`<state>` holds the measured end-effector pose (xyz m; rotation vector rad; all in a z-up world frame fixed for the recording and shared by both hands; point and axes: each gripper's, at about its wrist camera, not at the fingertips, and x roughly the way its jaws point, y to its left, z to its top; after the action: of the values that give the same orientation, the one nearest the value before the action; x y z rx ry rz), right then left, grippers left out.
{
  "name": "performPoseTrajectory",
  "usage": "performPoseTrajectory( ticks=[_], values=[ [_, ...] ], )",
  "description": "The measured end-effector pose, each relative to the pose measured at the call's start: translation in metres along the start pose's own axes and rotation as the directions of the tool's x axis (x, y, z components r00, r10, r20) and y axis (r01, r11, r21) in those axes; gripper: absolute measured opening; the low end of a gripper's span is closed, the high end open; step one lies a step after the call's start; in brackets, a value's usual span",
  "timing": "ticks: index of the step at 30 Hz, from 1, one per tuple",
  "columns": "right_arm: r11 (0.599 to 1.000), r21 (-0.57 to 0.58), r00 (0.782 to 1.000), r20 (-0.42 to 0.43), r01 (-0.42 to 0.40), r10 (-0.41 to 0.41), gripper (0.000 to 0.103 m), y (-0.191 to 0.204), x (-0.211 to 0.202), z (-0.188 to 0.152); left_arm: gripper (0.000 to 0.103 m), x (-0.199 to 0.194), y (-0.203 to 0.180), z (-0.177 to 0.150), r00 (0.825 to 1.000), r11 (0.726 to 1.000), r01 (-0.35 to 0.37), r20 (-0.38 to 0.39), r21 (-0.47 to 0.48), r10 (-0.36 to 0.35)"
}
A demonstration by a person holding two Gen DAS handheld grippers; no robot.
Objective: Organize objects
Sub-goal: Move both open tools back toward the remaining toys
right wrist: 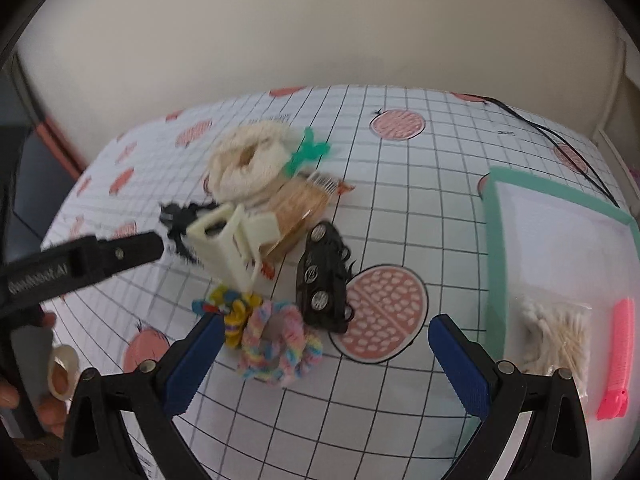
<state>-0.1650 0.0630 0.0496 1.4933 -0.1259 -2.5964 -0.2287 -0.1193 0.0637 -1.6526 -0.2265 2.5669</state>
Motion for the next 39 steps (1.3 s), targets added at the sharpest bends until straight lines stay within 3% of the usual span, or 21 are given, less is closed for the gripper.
performPoseTrajectory(
  ticks=[15,20,33,39],
  values=[
    [0.996,0.022,0.993,-0.083,0.082,-0.08,0.103,-0.018,0.016,-0.011,0.103,0.01,-0.031,-0.015,0.992,0.988,0.089,-0.1,0.125,-0.077],
    [0.996,0.012,0.991,-0.103,0.088,-0.086,0.103,-0.02,0.019,-0.012,0.103,0.018,-0.046,-0.022,0.99,0.98,0.083,-0.128,0.183,-0.06],
    [0.991,-0.039,0.988,-0.085,0.127,-0.13,0.101,-0.015,0.019,-0.014,0.102,0.028,-0.055,-0.025,0.991,0.975,0.055,-0.133,0.215,-0.027],
    [0.993,-0.035,0.99,-0.072,0.117,-0.119,0.095,-0.016,0.015,-0.013,0.095,0.027,-0.059,-0.026,0.991,0.97,0.063,-0.128,0.235,-0.033]
  ],
)
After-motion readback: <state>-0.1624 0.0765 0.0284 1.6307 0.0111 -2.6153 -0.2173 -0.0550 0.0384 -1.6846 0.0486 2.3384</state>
